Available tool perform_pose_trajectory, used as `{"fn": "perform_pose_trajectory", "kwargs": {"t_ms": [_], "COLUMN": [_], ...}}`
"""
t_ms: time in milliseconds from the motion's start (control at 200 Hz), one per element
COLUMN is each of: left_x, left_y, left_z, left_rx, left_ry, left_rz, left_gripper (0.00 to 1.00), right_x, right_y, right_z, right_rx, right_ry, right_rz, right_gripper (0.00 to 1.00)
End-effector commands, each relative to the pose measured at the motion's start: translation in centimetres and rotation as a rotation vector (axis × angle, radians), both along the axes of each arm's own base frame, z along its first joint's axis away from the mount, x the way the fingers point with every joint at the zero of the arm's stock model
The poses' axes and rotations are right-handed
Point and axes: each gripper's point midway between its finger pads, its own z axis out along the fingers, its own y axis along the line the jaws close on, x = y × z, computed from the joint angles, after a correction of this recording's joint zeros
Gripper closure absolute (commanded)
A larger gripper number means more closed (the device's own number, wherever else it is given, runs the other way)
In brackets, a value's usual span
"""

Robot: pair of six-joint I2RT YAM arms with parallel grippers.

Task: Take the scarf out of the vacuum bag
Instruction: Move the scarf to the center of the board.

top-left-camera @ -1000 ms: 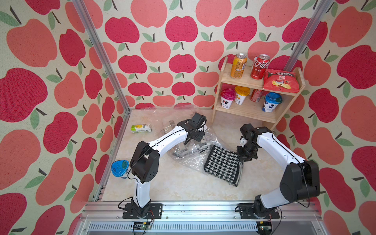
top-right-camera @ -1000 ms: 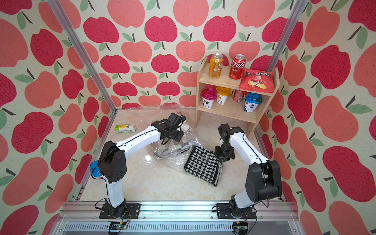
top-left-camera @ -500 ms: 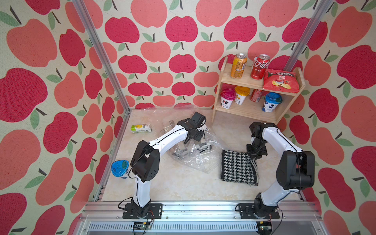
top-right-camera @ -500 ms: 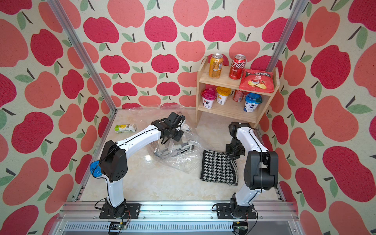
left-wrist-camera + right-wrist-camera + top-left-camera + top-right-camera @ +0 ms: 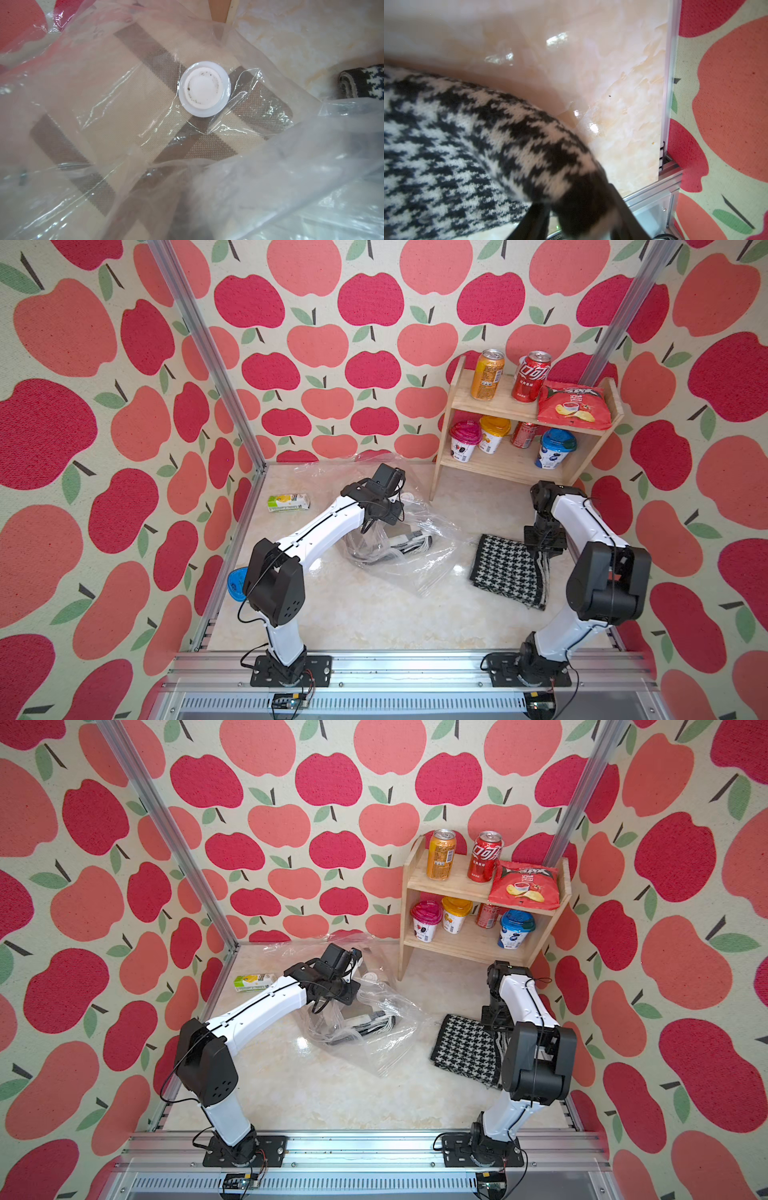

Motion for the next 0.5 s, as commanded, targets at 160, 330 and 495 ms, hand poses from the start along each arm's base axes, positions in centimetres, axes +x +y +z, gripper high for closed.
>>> {"fn": "perform_pose_trajectory", "kwargs": {"t_ms": [160, 330, 495], "left_x": [-1.0, -0.9, -0.8], "left_y": [1.4, 1.2, 0.8], "left_z": [0.4, 0.4, 0.7], "left_rx": [0.005, -0.006, -0.03], "left_ry": [-0.009, -0.016, -0.018], "left_rz": [0.012, 0.01, 0.009], "left_gripper": [1.0, 1.0, 1.0], "right_x": [1.5, 1.9, 0.7], "right_y": [0.3, 5.6, 8.2], "right_z": [3.2, 4.2, 2.9], "right_rx": [0.021, 0.329, 0.392], "right_ry": [-0.162, -0.307, -0.331], "right_rz": [-0.05, -0.148, -0.277], "right_gripper": [0.0, 0.0, 0.0]}}
